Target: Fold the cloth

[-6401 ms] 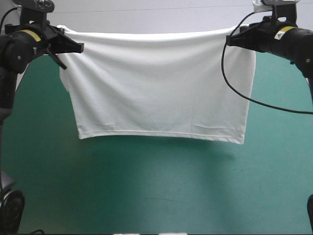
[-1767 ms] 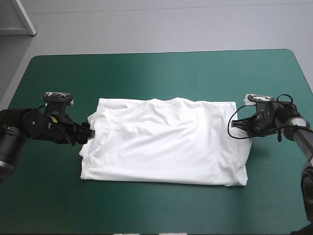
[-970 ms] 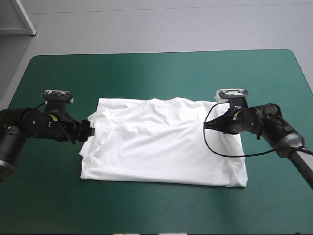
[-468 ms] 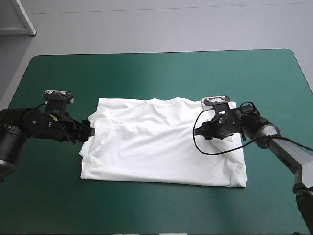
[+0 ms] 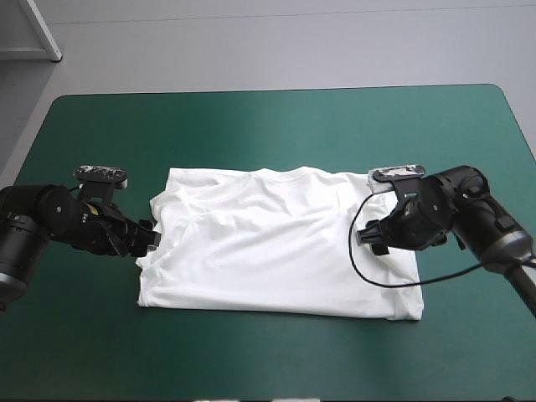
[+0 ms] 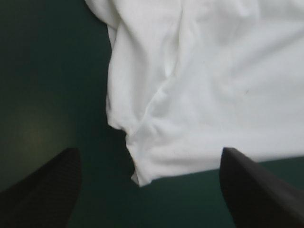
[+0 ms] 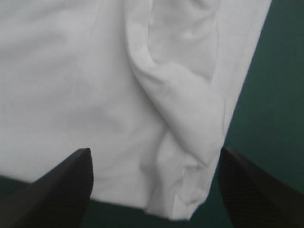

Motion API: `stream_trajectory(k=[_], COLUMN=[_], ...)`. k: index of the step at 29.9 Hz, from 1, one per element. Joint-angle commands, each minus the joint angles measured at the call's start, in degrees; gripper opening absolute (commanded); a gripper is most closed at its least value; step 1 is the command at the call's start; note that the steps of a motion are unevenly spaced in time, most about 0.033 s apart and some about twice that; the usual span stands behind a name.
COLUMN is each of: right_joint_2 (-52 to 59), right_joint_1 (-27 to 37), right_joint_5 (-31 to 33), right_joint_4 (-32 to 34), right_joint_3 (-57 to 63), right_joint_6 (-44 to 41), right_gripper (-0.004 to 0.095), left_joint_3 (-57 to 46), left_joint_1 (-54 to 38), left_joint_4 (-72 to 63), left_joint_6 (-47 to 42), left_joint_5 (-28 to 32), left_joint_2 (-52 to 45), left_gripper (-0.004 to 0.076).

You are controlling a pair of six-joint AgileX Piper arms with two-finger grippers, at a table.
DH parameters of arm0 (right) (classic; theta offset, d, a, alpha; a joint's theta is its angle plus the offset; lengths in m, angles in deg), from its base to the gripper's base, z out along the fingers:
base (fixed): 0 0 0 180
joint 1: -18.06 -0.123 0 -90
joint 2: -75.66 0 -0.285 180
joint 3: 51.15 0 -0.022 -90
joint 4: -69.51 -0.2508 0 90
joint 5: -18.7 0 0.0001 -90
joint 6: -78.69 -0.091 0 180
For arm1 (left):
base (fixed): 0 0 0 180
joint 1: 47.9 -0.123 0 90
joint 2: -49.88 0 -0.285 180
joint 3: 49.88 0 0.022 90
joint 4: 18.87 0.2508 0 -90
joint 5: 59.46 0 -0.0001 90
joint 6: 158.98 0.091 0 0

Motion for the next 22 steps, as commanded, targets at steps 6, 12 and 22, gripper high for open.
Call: stream_trajectory(k=[6,12,22], right_joint_2=[11.2,16.6,20.0], right_joint_1=[0.0,0.0,0.0], right_joint_5=[5.9,5.9,4.7], right_joint_4=[-0.3,-3.6,-3.4], right_joint_3=[5.7,12.7,20.1], right_joint_6=[-0.5,-0.5,-0.5], right_gripper=[0.0626,0.0626,0.0625], left_joint_3=[-7.3,-17.7,-20.6], left_joint_1=[0.0,0.0,0.3], left_joint_4=[5.7,3.7,0.7], left_joint_6=[-3.2,-2.5,-1.6], left_joint_5=[-2.5,2.7,15.9], left_joint_2=[-5.5,-5.5,4.3], left_gripper=[0.058,0.058,0.0494])
